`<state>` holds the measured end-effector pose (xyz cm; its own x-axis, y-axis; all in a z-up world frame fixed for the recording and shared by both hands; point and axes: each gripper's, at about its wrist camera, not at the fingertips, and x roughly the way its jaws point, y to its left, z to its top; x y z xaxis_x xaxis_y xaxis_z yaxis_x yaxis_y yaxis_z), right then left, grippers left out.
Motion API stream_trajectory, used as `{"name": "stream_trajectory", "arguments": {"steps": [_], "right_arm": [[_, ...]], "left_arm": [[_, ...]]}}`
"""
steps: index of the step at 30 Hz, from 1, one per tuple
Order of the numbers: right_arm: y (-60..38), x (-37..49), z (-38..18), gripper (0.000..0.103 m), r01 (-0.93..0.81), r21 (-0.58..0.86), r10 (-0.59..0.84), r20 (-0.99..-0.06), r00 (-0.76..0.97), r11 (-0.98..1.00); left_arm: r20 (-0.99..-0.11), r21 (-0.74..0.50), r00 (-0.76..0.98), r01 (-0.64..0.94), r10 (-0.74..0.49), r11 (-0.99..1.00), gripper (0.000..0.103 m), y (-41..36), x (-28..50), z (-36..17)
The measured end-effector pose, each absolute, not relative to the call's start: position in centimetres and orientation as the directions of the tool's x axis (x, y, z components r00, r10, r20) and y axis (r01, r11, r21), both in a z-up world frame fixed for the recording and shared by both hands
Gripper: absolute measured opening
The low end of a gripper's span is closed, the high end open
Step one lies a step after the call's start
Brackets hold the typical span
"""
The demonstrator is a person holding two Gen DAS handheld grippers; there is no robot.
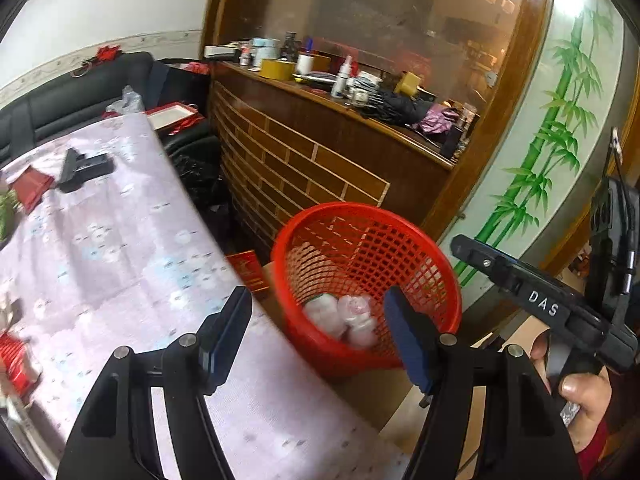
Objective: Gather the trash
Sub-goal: 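Carry cloth and bag over the red wastebasket and open both tools, then grasp the orange ointment box with the left tool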
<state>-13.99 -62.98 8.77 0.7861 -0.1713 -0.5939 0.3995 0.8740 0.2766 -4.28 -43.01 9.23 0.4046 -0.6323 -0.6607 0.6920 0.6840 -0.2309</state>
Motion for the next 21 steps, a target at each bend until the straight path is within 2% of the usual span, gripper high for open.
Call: {"name": "stream_trajectory", "arguments": {"steps": [6,13,21], "right_arm": [[-60.2,-14.5,9.1,0.037,0.349,0.319,-0.114,-0.573,0.812,0.881],[-51.2,-14.3,9.4,0.043,0.179,0.321,0.034,-0.56,0.828,0.93],[-41.9,-12.6,8.3,0.043,0.02,0.302,0.171,-0.594,0.786,0.953]], "left_arm": [[-0.628,-0.165,0.492,0.674,-0.603,0.72,0.067,-37.7,-6.3,10.5],[-0.619,-0.108,0.572,0.616,-0.538,0.78,0.068,-29.5,-8.6,10.2],[-0.637,-0.154,0.612,0.495,-0.469,0.855,0.068,-18.7,-8.9,8.8]]}}
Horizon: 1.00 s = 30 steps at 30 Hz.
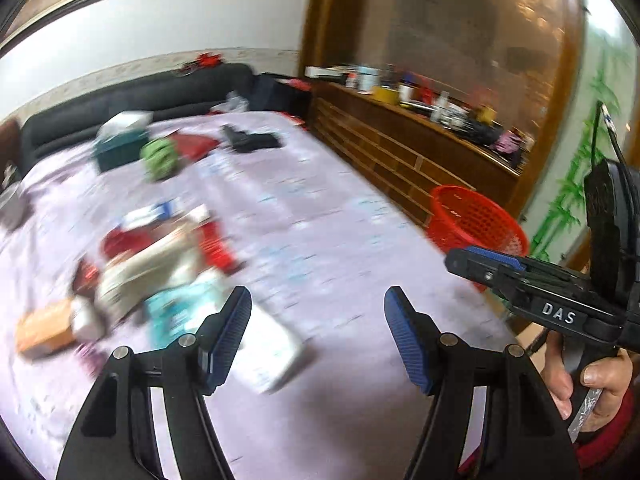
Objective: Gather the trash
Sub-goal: 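Grasp the orange ointment box with the left tool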
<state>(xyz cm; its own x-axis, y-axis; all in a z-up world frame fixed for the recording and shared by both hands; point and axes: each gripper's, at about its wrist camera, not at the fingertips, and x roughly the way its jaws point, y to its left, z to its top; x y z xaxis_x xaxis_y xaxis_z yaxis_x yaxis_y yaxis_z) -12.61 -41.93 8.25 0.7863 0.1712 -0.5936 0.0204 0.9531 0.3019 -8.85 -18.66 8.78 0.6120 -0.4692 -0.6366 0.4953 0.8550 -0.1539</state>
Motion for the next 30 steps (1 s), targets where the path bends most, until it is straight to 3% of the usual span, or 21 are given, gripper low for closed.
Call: {"name": "stream_trajectory", "arguments": {"steps": [5,12,20,25,30], "right_arm": [[-36.8,-11.4,7.1,0.043,-0.061,0.279,0.23,-0.63,0.742,0.958],[-31.6,-10.4,6.8,0.043,-0.159,0.254,0.29,-0.652,0.701,0.954],[-29.5,-10.0,6.6,0.043,-0.188,0.246,0.307,-0.66,0.685,0.951],[-29.3,-10.4,6.8,0.043,-0.185,0.242,0.301,-0.661,0.687,0.953],[-29.4,-10.3,6.9,0.043,-0.179,0.245,0.299,-0.66,0.689,0.953]], "left_arm": [[-0.646,-0.195,0.654,0.357,-0.393,0.914,0.068,-10.6,-8.0,7.8],[-0.665,-0.163,0.715,0.144,-0.217,0.976,0.068,0.0,-4.6,8.2],[-0.752,-0.289,0.608,0.044,-0.255,0.956,0.071,8.0,3.5,4.9],[-0.763,-0.409,0.516,0.081,-0.389,0.909,0.071,8.8,5.8,2.5],[-0.768,-0.411,0.478,0.141,-0.425,0.901,0.071,7.5,3.9,2.4]]}}
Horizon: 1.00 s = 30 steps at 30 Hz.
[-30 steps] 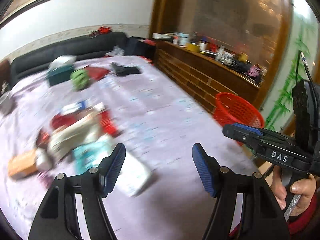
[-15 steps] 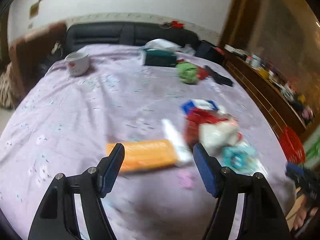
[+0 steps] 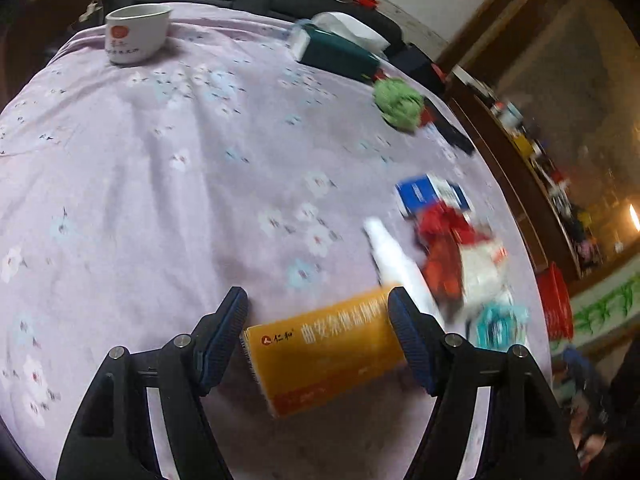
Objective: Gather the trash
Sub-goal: 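Grasp the orange ointment box with the left tool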
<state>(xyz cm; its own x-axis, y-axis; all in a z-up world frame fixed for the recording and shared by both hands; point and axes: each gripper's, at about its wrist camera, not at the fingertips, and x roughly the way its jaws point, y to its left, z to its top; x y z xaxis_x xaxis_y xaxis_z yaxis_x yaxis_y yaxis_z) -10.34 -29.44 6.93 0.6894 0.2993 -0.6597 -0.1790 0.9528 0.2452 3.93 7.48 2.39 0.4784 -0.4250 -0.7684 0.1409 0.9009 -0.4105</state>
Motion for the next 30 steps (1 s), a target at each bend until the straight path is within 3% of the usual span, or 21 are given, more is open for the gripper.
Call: {"name": "stream_trajectory", "arguments": {"steps": [3,6,10,14,18,21,27,30], "right_arm": [[-29.5,-10.4,6.9,0.043,-0.18,0.246,0.3,-0.66,0.688,0.952],[-29.5,-10.1,6.7,0.043,-0.184,0.25,0.306,-0.663,0.683,0.951],[-29.1,-10.0,6.5,0.043,-0.192,0.258,0.318,-0.664,0.677,0.947],[-28.3,-10.2,6.6,0.043,-0.212,0.255,0.33,-0.663,0.672,0.944],[-27.9,-10.4,6.6,0.043,-0.225,0.249,0.335,-0.665,0.667,0.942],[-27.5,-10.3,6.6,0.043,-0.235,0.244,0.339,-0.668,0.663,0.941],[-24.8,-9.0,6.7,0.043,-0.288,0.247,0.377,-0.676,0.633,0.925],[-22.1,-7.9,6.5,0.043,-0.335,0.262,0.419,-0.683,0.598,0.905]], "left_arm": [[-0.762,-0.407,0.462,0.204,-0.454,0.89,0.071,6.2,1.1,2.8],[-0.758,-0.361,0.458,0.296,-0.464,0.884,0.078,4.0,-1.8,3.5],[-0.782,-0.21,0.51,0.327,-0.359,0.921,0.081,1.1,-3.1,3.7],[-0.797,-0.149,0.531,0.288,-0.287,0.946,0.08,0.1,-2.2,2.8],[-0.808,-0.15,0.521,0.269,-0.275,0.951,0.069,0.5,-1.9,1.9],[-0.8,-0.177,0.526,0.256,-0.291,0.95,0.053,1.3,-2.5,1.5],[-0.763,-0.239,0.575,0.172,-0.294,0.956,0.052,3.5,-3.8,1.8],[-0.732,-0.228,0.638,0.098,-0.237,0.969,0.052,4.7,-4.8,2.3]]}}
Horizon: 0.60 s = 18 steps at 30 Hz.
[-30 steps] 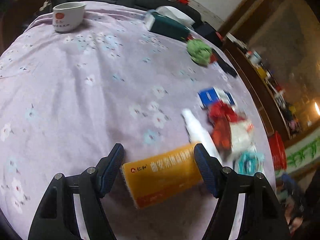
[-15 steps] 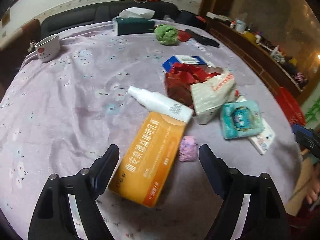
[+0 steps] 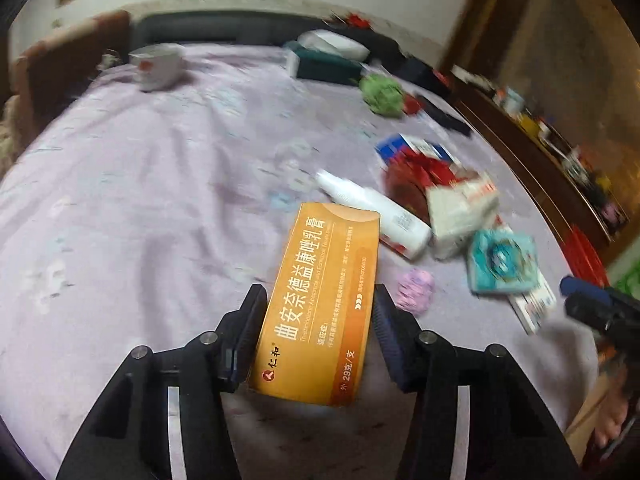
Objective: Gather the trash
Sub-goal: 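Grasp the orange ointment box with the left tool, then grasp the pink crumpled tissue with the right tool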
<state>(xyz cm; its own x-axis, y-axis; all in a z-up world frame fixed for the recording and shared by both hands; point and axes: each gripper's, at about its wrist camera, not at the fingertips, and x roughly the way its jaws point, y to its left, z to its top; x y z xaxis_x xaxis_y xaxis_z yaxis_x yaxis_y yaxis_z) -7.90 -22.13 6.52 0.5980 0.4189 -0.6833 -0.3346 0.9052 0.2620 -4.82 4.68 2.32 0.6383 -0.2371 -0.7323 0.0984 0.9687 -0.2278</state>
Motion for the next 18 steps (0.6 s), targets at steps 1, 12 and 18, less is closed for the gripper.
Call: {"name": "stream_trajectory", "arguments": {"steps": [1,12,18], "right_arm": [[-21.2,-7.5,6.4,0.043,-0.348,0.263,0.428,-0.688,0.586,0.9],[-11.2,-2.5,3.1,0.043,-0.416,0.211,0.416,-0.76,0.5,0.884],[-9.6,-0.8,1.5,0.027,-0.401,0.171,0.369,-0.789,0.491,0.9]], "left_arm": [[-0.723,-0.214,0.659,0.074,-0.209,0.974,0.052,4.9,-5.1,2.5],[-0.669,-0.204,0.727,0.018,-0.153,0.979,0.052,5.8,-6.1,3.3],[-0.659,-0.177,0.738,0.034,-0.144,0.984,0.052,5.2,-6.4,3.5]]}}
